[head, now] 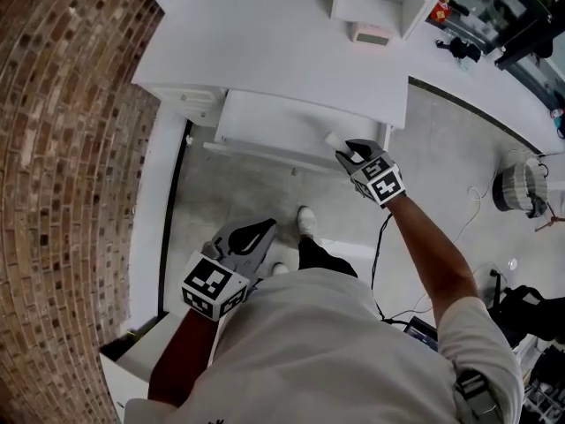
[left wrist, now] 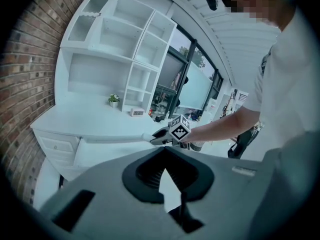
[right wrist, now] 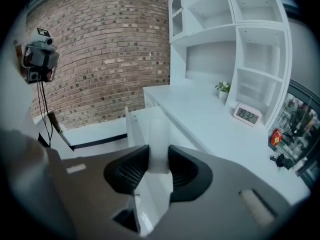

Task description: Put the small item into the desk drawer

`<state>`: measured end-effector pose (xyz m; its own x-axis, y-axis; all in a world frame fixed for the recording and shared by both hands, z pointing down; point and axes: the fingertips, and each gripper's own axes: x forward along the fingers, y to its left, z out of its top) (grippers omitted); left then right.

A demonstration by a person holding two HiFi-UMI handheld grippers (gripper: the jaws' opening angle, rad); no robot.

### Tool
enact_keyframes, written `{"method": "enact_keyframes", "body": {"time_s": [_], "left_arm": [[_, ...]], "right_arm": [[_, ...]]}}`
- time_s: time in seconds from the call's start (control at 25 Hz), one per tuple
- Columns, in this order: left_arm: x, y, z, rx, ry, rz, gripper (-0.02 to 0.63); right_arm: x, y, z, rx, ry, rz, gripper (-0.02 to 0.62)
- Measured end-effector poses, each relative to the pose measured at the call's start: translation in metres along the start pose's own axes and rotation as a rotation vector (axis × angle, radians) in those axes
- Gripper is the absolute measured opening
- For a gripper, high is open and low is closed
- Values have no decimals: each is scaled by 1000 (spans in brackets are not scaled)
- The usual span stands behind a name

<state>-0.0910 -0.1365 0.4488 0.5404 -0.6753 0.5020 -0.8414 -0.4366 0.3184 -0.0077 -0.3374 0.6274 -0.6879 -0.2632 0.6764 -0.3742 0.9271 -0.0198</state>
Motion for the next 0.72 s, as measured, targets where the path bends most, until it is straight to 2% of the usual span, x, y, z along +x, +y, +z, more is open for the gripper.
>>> {"method": "enact_keyframes", "body": {"time_s": [0.56,0.72], "left_arm": [[55,34,19,-61,56,65,6],[63,43,19,-73,76,63,6]], "right_arm": [[102,-58,-70,8,173,35,135],[127,-68,-82,42,200,25,135]]}}
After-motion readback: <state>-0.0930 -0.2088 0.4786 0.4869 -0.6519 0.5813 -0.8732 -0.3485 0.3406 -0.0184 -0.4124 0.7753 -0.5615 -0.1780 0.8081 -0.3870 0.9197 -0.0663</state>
